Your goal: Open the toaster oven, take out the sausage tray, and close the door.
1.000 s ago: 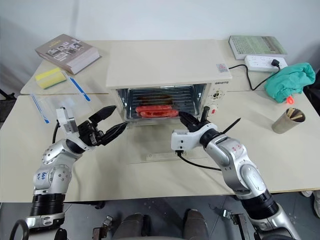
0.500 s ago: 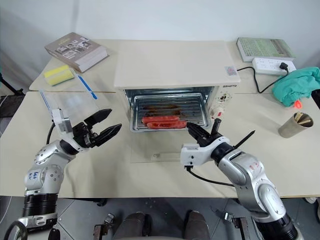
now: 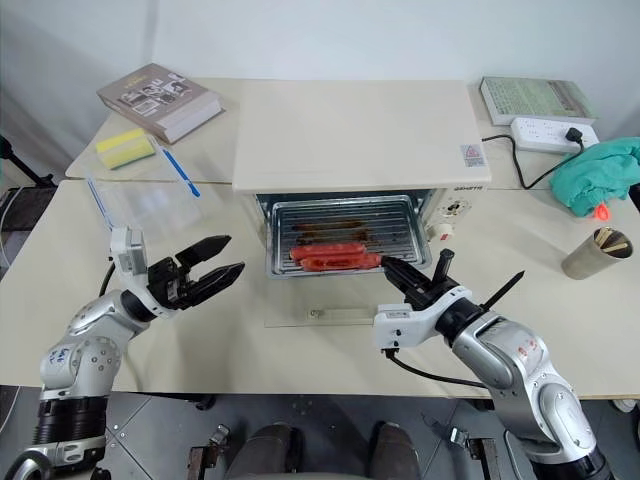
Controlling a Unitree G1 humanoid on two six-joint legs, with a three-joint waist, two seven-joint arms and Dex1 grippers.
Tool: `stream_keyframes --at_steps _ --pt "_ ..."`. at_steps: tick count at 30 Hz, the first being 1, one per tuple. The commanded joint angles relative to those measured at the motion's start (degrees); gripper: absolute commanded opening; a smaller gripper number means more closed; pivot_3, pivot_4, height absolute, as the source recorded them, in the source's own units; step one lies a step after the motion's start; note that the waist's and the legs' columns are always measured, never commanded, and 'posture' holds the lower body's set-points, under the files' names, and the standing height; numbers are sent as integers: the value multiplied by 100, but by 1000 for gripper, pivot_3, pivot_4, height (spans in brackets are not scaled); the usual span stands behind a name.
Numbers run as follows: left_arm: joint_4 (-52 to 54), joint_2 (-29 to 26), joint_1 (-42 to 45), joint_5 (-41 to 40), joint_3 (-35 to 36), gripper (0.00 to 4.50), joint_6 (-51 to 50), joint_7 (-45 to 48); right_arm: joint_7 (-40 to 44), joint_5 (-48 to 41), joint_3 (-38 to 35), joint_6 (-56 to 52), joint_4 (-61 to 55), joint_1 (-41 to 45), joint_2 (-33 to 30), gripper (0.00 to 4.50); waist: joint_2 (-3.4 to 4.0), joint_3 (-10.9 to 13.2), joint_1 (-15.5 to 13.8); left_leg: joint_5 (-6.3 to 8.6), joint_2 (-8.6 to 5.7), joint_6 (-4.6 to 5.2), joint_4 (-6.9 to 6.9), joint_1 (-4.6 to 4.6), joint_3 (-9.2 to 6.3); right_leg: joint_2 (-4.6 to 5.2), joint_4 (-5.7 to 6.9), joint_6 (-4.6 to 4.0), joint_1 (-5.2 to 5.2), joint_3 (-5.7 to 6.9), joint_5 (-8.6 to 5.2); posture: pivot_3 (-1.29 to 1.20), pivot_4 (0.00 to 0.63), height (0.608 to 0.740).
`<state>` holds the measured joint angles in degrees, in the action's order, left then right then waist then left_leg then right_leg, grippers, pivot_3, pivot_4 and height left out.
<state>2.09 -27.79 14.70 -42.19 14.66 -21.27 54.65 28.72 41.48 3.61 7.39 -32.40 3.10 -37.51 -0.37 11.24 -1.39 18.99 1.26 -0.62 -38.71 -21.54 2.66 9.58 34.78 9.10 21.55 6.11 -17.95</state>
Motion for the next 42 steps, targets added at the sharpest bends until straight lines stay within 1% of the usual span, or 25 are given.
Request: stream_keyframes --at_steps 1,7,14,17,21,28,36,39,41,42 --pt "287 67 198 -124 -79 4500 36 115 -124 -25 -117 -5 -73 173 63 40 0 0 8 0 0 0 0 0 1 0 0 0 0 0 0 0 150 740" --pt "218 206 549 -92 -360 4500 7 292 -120 24 5 -4 90 429 168 40 0 0 9 0 0 0 -2 -1 1 0 2 0 0 0 0 0 150 740" --pt "-386 397 1051 186 -362 4500 472 288 -118 40 41 24 156 455 203 40 0 0 10 0 -1 0 -4 -1 3 -1 1 0 0 0 0 0 150 740" --pt "-940 564 1533 308 -311 4500 749 264 -102 21 20 64 149 365 179 40 -1 0 0 0 -1 0 -12 -3 2 -1 3 0 0 0 0 0 150 740" --pt "-1439 667 1868 485 -319 4500 1026 342 -96 -3 -47 88 101 279 141 40 -1 1 -8 0 -2 1 -19 -5 3 -1 4 0 -2 0 0 0 150 740" --pt "-1764 696 2049 531 -288 4500 1185 423 -89 -11 -235 78 -133 0 139 40 -2 0 0 -1 -2 2 -28 -5 2 -1 14 0 -3 -1 0 0 150 740" --pt "-1345 447 1658 311 -201 4500 602 485 -121 -16 -414 66 -498 -342 177 40 -2 0 10 -1 -2 2 -28 -5 2 -1 15 0 -2 -2 0 0 150 740" --pt "-1109 261 1402 197 -120 4500 240 433 -161 24 -490 336 -655 -553 45 40 -2 1 11 -1 -1 2 -24 -4 0 -1 16 0 -2 -2 0 0 150 740" --pt "-984 183 1308 86 -80 4500 -51 387 -159 -26 -530 345 -700 -635 84 40 -2 1 7 0 -1 3 -24 -5 0 -1 14 0 -1 -2 0 0 150 740" --pt "-837 -11 1205 -318 -5 4500 -950 153 -187 -59 -572 350 -731 -707 124 40 -3 1 8 0 -1 3 -25 -5 -1 -1 15 0 -1 -2 0 0 150 740"
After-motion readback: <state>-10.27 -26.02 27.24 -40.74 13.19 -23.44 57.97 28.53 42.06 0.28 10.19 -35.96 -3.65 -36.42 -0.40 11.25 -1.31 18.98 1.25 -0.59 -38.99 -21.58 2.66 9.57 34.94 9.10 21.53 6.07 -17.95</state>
